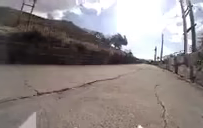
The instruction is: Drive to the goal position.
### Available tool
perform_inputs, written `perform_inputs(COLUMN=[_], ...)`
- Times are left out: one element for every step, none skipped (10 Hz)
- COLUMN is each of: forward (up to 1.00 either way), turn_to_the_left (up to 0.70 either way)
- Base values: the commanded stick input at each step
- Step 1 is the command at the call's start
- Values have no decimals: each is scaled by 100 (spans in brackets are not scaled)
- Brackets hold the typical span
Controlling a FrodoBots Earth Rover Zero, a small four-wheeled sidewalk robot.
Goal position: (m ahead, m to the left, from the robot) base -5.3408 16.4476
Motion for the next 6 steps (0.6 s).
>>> perform_inputs(forward=[0,0,0,0,0,0], turn_to_the_left=[70,70,70,70,70,70])
